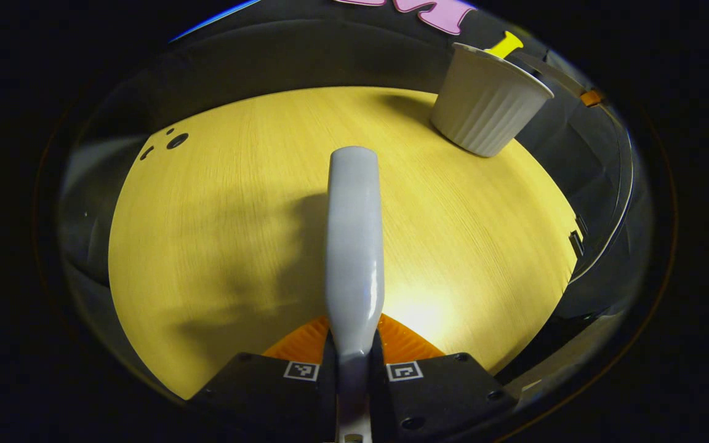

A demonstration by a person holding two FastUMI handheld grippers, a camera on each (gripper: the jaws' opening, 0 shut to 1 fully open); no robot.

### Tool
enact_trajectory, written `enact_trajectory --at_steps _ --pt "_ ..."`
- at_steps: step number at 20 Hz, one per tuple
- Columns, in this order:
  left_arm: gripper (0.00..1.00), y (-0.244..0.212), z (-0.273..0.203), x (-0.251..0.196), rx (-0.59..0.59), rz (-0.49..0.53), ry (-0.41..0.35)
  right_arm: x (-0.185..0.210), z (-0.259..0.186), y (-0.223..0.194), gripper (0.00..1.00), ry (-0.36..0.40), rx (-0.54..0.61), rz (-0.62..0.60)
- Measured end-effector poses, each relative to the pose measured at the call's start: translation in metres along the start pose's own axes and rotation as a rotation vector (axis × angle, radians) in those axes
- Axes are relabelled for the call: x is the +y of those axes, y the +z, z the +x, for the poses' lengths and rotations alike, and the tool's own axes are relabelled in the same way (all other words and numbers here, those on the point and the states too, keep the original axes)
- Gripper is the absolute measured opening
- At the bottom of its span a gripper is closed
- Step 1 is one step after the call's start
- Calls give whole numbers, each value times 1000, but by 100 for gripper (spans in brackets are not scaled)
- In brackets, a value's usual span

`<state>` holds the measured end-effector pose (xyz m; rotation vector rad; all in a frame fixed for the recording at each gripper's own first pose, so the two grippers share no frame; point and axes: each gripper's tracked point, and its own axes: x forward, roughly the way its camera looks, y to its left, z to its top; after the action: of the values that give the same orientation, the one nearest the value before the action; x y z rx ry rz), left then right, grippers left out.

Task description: Pick up the small broom and dustpan from the desktop, sweep the trash into the dustpan with the broom, and then empty the trash into the garbage bin.

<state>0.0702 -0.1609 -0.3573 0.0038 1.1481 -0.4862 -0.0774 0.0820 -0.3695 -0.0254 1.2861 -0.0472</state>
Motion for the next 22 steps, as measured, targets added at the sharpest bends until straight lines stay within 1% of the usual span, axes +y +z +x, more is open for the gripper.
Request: enact_trajectory --at_steps 4,7,9,12,16,18,22 --pt "25 -2 -1 1 3 -23 12 -12 -8 -5 35 -112 35 -202" --pt "25 -4 1 2 3 -33 14 -38 -30 7 35 -200 67 -358" --pt "25 -5 1 2 5 -43 10 -39 -38 11 35 -226 91 -434" --pt "25 -5 1 3 3 -55 7 -45 -37 19 35 -260 127 -566" --pt "25 -13 -2 9 4 -73 13 -45 -34 22 35 -280 165 -677" --pt "25 -13 -3 10 0 -82 16 -41 -33 21 35 -268 160 -671" --pt "25 -14 -3 12 -2 -90 19 -41 -32 25 35 -270 149 -692"
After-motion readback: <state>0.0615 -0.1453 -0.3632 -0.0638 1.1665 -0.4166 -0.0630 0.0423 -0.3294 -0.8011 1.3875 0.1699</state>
